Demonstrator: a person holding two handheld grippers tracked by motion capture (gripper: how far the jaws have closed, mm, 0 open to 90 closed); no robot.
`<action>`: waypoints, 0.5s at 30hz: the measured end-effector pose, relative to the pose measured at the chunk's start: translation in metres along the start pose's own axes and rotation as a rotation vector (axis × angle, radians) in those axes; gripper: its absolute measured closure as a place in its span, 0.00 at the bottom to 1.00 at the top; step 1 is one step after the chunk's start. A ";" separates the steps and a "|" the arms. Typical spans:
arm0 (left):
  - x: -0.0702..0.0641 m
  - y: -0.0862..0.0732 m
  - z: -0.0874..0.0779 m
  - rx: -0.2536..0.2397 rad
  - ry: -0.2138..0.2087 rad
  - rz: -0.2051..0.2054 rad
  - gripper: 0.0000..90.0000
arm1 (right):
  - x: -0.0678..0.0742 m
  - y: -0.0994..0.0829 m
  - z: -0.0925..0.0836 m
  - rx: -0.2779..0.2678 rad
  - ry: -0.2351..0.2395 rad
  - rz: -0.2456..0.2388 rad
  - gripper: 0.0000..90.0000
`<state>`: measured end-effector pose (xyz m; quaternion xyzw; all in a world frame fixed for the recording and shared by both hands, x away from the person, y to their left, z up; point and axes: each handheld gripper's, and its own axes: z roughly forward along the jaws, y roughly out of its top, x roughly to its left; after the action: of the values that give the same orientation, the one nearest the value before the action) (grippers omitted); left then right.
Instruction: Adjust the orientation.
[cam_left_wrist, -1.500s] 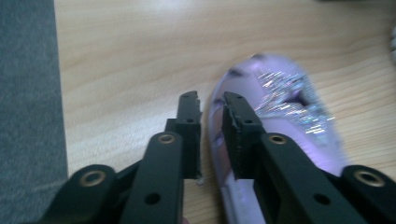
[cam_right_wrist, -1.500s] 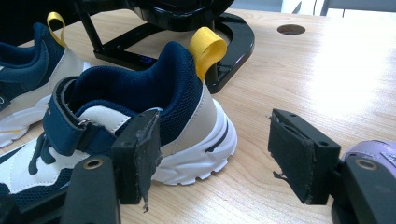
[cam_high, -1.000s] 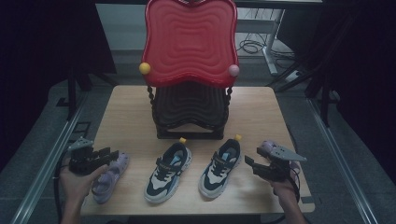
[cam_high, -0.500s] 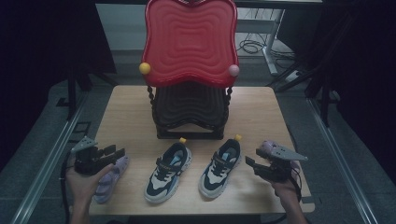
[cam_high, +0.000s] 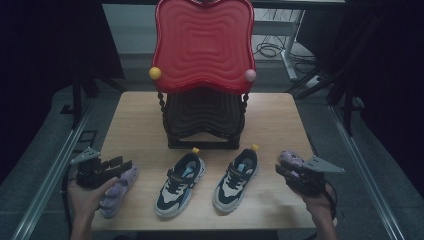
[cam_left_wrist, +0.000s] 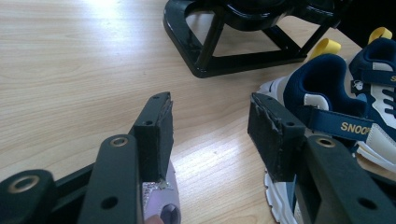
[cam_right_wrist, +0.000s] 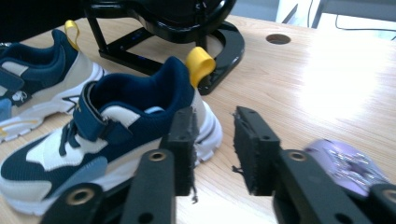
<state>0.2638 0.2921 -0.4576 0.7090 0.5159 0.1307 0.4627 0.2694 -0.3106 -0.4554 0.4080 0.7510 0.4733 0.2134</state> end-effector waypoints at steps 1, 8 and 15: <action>-0.001 0.000 0.001 0.001 -0.002 0.002 0.55 | -0.001 0.000 -0.003 0.002 -0.004 -0.003 0.80; -0.006 0.000 0.002 -0.001 -0.004 0.019 0.55 | -0.013 -0.005 -0.018 0.027 -0.005 -0.023 0.90; -0.004 0.000 -0.001 0.000 -0.012 -0.004 0.54 | -0.030 -0.010 -0.035 0.045 -0.046 -0.008 0.99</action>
<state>0.2611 0.2896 -0.4562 0.7087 0.5145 0.1254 0.4662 0.2577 -0.3558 -0.4504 0.4206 0.7580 0.4457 0.2233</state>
